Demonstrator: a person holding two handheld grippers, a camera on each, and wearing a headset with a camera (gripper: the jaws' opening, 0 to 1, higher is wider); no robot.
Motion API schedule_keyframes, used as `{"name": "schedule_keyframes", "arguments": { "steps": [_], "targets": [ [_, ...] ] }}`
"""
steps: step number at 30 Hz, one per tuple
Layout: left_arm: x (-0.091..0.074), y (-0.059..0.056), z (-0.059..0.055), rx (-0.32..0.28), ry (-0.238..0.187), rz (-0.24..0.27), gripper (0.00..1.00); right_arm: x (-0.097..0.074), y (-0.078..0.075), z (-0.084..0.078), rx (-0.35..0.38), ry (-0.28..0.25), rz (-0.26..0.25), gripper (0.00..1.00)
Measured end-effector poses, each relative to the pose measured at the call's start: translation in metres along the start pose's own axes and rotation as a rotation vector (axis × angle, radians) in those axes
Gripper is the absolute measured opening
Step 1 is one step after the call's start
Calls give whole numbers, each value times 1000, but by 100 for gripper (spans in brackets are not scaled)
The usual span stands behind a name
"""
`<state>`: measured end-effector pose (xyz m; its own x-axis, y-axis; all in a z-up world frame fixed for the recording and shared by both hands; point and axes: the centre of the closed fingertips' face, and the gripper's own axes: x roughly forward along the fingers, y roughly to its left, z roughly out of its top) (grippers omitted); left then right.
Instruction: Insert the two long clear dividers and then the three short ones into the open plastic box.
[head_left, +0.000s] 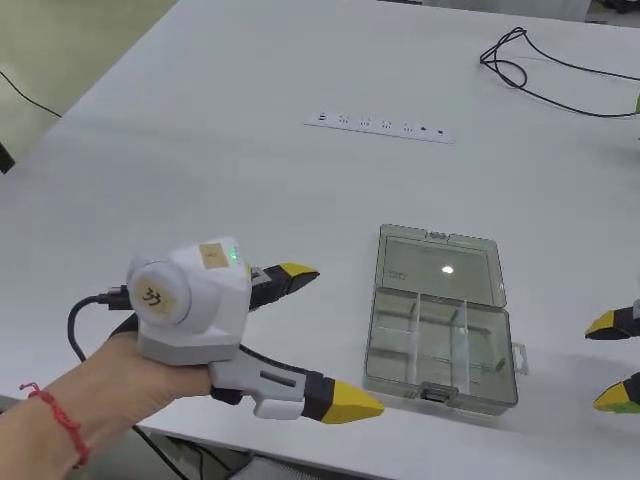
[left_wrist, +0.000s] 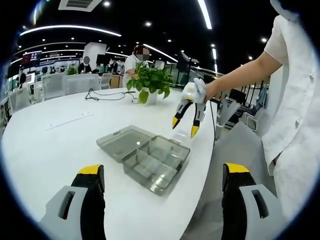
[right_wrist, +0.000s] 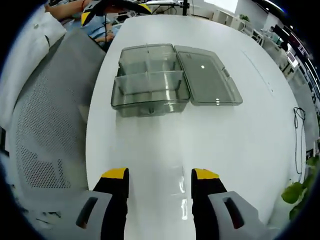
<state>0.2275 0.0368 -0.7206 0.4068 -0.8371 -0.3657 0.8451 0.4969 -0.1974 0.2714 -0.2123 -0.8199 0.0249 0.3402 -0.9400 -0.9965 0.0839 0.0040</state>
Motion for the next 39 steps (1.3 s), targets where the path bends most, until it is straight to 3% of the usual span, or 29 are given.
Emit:
{"name": "schedule_keyframes", "arguments": {
  "steps": [13,19,28,31,39],
  "targets": [
    [0,2,-1,-6,7,3,100,15,-5,-26,-73,104,11,45],
    [-1,3,-1,-8,9,7,100,17,-6,-32,-98,128,9,43],
    [0,3,0,-9,7,9,100,17,-6,-32,-112,122,16,39],
    [0,3,-1,-8,8,8,100,17,-6,-31,-112,124,14,33],
    [0,2,0,-6,9,6,100,17,-6,-32,-113,129,7,33]
  ]
}}
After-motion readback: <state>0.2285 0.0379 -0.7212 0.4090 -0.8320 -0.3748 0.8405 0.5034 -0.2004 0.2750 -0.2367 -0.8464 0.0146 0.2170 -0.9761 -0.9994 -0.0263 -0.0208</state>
